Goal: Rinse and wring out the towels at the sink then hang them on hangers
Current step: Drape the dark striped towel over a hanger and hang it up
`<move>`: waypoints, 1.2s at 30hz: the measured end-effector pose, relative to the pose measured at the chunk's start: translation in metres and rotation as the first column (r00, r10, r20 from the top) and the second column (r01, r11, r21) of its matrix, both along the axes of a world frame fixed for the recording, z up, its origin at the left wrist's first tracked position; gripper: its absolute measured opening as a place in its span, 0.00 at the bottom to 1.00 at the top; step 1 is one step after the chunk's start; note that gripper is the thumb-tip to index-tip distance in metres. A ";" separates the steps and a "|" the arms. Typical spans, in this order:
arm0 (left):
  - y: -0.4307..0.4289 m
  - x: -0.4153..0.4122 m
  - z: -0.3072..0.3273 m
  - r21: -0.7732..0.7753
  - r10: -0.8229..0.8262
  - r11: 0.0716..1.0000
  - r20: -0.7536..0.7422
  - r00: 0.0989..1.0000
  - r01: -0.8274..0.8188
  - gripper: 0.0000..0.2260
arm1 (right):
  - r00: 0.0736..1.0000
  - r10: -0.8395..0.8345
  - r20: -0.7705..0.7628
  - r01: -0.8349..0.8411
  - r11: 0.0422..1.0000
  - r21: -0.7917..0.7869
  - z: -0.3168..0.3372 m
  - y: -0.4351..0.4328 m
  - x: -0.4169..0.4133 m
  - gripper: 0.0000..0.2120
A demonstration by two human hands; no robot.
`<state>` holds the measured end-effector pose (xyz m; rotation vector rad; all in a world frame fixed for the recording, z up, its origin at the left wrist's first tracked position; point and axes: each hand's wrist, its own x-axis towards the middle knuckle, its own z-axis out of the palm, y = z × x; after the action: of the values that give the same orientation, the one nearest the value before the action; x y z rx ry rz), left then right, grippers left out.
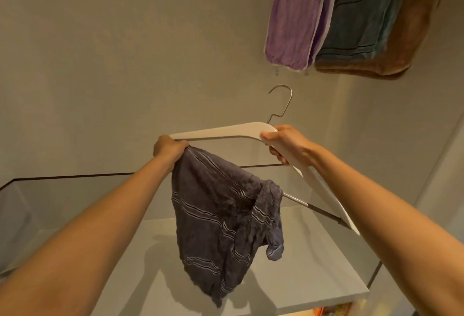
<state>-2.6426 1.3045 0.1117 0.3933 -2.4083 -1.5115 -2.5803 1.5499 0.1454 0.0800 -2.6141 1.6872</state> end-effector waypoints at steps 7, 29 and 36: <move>-0.003 0.000 -0.003 0.026 0.174 0.985 -0.056 0.983 -0.173 0.23 | 1.000 0.019 -0.014 -0.019 1.000 -0.004 -0.002 -0.010 -0.008 0.08; 0.044 0.023 0.009 -0.907 -0.591 0.386 -0.104 0.800 0.167 0.16 | 0.981 0.194 0.028 -0.193 0.981 -0.017 -0.001 -0.006 -0.020 0.03; 0.053 0.023 -0.007 -0.768 -0.554 0.563 -0.076 0.829 0.305 0.17 | 0.996 0.049 -0.077 -0.024 0.954 0.299 -0.017 0.000 -0.030 0.15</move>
<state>-2.6199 1.3579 0.1048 -0.6317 -2.6743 -0.5060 -2.6101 1.5499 0.1287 0.2019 -2.7951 1.2531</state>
